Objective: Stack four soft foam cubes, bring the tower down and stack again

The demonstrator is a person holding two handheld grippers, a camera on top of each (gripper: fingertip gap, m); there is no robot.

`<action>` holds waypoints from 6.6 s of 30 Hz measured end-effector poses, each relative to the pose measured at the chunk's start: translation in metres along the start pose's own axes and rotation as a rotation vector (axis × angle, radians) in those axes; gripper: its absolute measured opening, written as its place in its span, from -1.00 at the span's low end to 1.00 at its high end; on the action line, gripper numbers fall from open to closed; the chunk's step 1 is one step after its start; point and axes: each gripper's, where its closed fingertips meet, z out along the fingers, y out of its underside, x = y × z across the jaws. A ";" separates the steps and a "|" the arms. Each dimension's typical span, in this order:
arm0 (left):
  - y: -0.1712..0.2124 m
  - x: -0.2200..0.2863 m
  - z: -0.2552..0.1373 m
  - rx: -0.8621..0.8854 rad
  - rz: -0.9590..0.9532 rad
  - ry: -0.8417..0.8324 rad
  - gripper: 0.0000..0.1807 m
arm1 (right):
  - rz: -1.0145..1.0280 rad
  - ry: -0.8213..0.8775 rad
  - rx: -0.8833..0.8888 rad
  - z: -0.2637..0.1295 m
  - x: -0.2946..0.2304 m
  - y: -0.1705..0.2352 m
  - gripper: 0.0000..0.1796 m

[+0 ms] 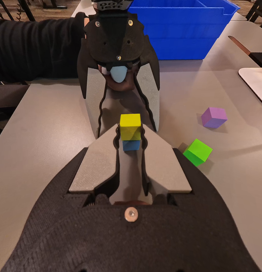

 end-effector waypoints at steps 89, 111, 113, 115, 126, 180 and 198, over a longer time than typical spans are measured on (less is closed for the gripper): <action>0.006 0.042 -0.007 -0.055 0.120 0.121 -0.05 | 0.035 0.035 -0.059 -0.014 0.010 0.017 -0.76; 0.012 0.010 -0.012 -0.042 0.008 0.011 -0.02 | 0.248 0.417 -0.060 -0.032 0.089 0.027 -0.51; 0.011 0.010 -0.012 -0.029 0.005 0.008 0.00 | 0.247 0.445 -0.103 -0.027 0.092 0.031 -0.50; 0.010 0.010 -0.011 -0.025 0.005 0.008 0.01 | 0.246 0.471 -0.141 -0.024 0.096 0.035 -0.51; 0.013 0.011 -0.014 -0.053 0.023 0.023 0.01 | 0.250 0.358 -0.062 -0.014 0.087 0.019 -0.72; -0.081 0.012 -0.063 0.445 0.101 -0.042 -0.72 | -0.033 -0.030 0.179 -0.043 -0.012 -0.051 -0.74; -0.081 0.012 -0.063 0.452 0.106 -0.039 -0.72 | -0.006 -0.048 0.225 -0.043 -0.014 -0.056 -0.74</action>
